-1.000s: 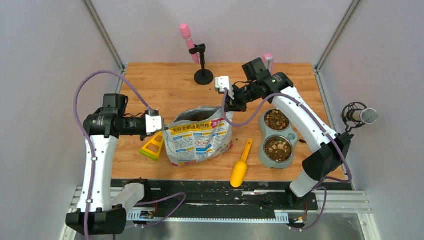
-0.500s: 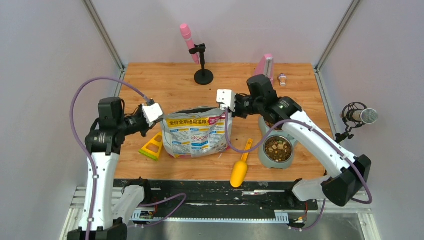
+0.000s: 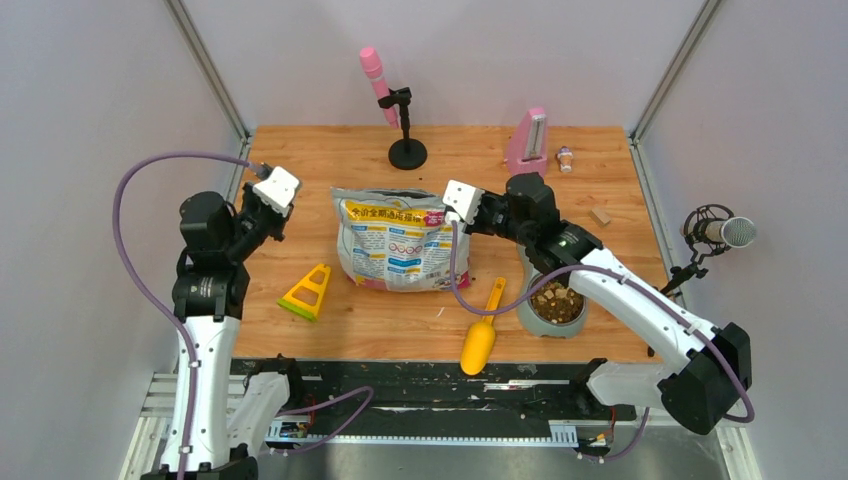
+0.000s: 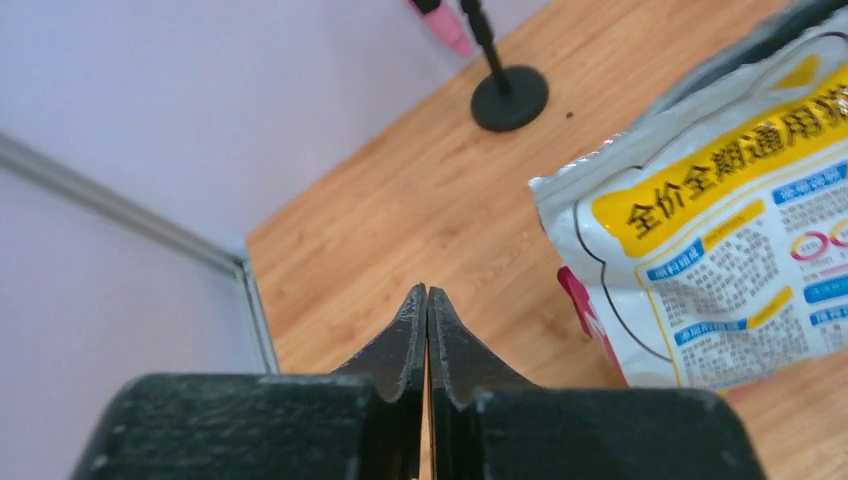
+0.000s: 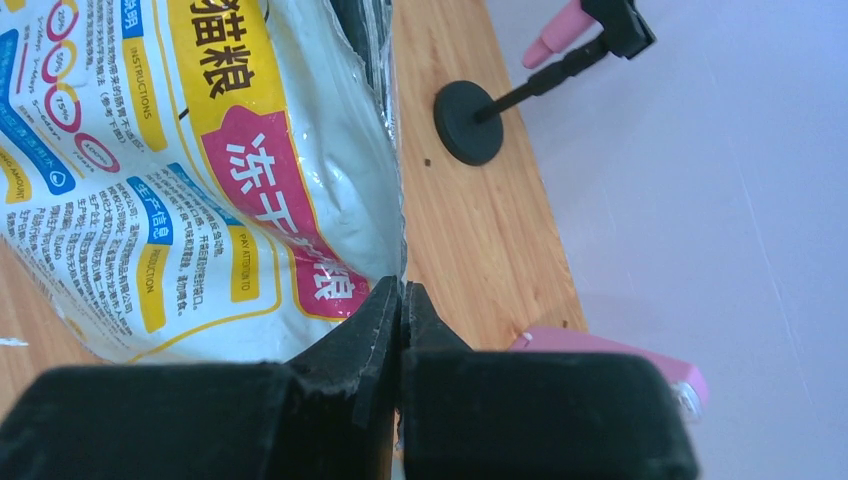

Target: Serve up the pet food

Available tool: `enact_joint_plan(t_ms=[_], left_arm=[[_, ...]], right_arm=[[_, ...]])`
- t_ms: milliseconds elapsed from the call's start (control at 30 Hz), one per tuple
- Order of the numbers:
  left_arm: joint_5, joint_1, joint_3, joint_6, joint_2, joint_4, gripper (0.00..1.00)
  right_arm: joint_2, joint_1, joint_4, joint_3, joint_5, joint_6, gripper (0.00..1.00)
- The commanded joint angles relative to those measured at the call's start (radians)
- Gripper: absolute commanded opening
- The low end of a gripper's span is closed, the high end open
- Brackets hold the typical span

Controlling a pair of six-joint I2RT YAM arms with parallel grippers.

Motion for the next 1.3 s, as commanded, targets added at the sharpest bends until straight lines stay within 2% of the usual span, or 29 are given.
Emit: enact_joint_plan(t_ms=[0,33,67,100,167,267,333,467,533,600,633,700,800,933,1067,1167,1267], left_arm=[[0.216,0.001,0.057,0.093,-0.029,0.027,0.13],[0.267,-0.004,0.068,0.116,-0.032,-0.011,0.44],[0.344,-0.009,0.072,0.11,-0.034,-0.011,0.65],[0.367,-0.024,0.081,0.072,-0.033,0.016,0.91],[0.426,-0.053,0.11,0.044,-0.01,0.04,0.99],[0.542,-0.111,0.182,0.072,0.086,0.012,1.0],[0.601,-0.149,0.255,0.142,0.158,-0.036,1.0],[0.597,-0.277,0.37,0.248,0.312,-0.151,1.0],[0.575,-0.343,0.446,0.419,0.4,-0.294,1.0],[0.562,-0.399,0.519,0.53,0.479,-0.424,1.0],[0.566,-0.413,0.539,0.539,0.523,-0.447,1.0],[0.606,-0.437,0.573,0.462,0.582,-0.425,1.0],[0.608,-0.462,0.599,0.249,0.653,-0.286,1.0],[0.568,-0.487,0.646,0.19,0.74,-0.266,1.0],[0.417,-0.567,0.645,0.148,0.782,-0.237,1.0],[0.243,-0.628,0.645,0.1,0.818,-0.211,1.0],[0.16,-0.645,0.654,0.05,0.843,-0.195,1.0]], right_arm=[[-0.103,-0.031,0.171,0.019,0.034,0.006,0.0],[-0.105,-0.028,0.16,0.02,-0.001,0.014,0.0],[-0.105,-0.026,0.158,0.024,-0.029,0.022,0.0],[-0.104,-0.025,0.159,0.031,-0.057,0.033,0.0],[-0.1,-0.024,0.158,0.057,-0.086,0.055,0.0],[-0.097,-0.023,0.158,0.092,-0.134,0.073,0.0],[-0.094,-0.024,0.157,0.109,-0.143,0.08,0.0],[-0.078,-0.023,0.147,0.126,-0.124,0.08,0.0],[-0.072,-0.024,0.134,0.132,-0.116,0.077,0.0],[-0.064,-0.024,0.125,0.134,-0.112,0.074,0.0],[-0.061,-0.023,0.122,0.134,-0.109,0.073,0.0],[-0.057,-0.023,0.118,0.133,-0.108,0.073,0.0],[-0.063,-0.024,0.117,0.129,-0.13,0.081,0.0],[-0.063,-0.024,0.118,0.134,-0.121,0.081,0.0],[-0.063,-0.024,0.12,0.126,-0.134,0.088,0.0],[-0.074,-0.023,0.133,0.112,-0.145,0.092,0.0],[-0.084,-0.024,0.135,0.104,-0.146,0.093,0.0]])
